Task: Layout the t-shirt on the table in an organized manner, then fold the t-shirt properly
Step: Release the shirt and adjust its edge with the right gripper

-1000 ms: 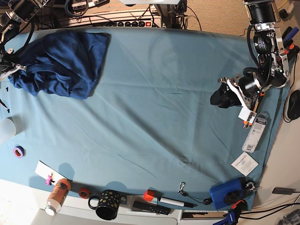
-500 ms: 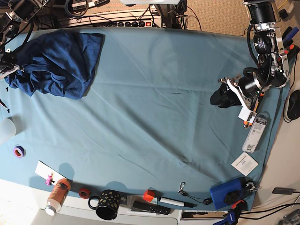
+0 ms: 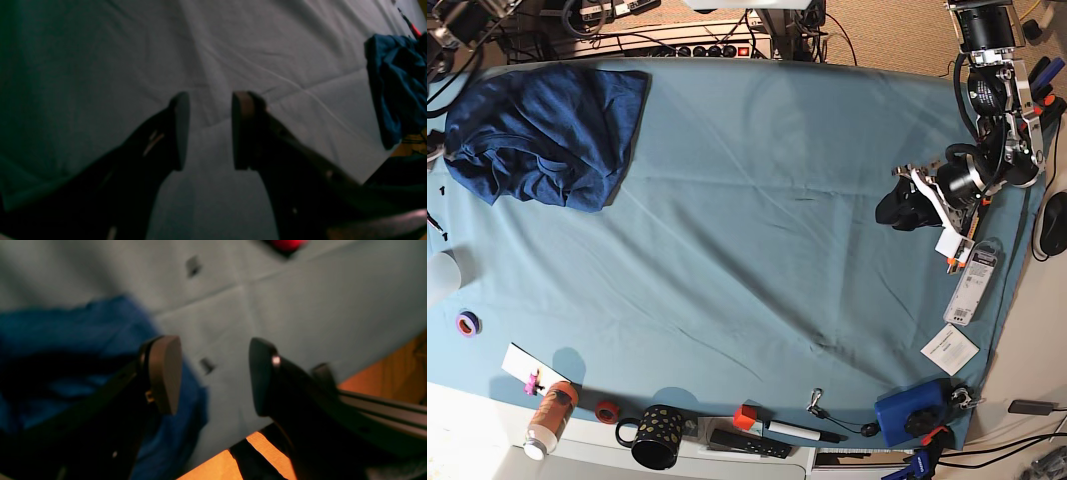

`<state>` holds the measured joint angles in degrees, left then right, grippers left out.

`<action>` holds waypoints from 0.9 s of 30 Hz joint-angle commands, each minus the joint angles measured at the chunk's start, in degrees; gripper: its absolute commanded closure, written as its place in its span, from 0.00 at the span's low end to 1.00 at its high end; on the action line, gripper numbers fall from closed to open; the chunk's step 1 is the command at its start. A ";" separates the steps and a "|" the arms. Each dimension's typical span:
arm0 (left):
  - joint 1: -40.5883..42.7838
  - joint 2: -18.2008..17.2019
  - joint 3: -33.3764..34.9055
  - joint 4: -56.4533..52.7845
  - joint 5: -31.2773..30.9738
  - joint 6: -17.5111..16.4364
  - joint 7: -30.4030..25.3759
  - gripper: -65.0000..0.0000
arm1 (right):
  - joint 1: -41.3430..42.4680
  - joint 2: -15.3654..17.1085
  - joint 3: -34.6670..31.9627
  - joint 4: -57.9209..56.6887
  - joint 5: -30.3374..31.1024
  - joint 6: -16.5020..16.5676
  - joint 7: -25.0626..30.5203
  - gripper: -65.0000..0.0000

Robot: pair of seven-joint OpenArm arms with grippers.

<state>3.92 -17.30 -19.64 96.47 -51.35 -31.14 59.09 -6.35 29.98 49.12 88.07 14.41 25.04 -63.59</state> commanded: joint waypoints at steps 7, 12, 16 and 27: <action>-0.92 -0.63 -0.26 0.94 -1.44 -0.28 -1.07 0.66 | 0.48 2.84 0.44 0.81 34.01 9.99 -7.48 0.82; -0.92 -0.61 -0.26 0.94 -4.17 -1.16 -1.07 0.66 | 0.44 0.50 0.48 0.81 62.99 14.96 -16.41 1.00; -0.92 -0.15 0.20 0.94 -4.55 -1.77 -0.94 0.68 | 0.35 -2.40 0.48 1.09 70.59 14.96 -16.41 1.00; -0.92 1.44 14.27 0.90 -6.05 -3.52 3.08 1.00 | -8.63 -4.44 0.50 1.09 70.59 14.96 -16.41 1.00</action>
<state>3.90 -15.55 -5.04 96.47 -56.01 -34.37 63.20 -15.31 23.94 49.12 88.29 83.31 39.92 -81.12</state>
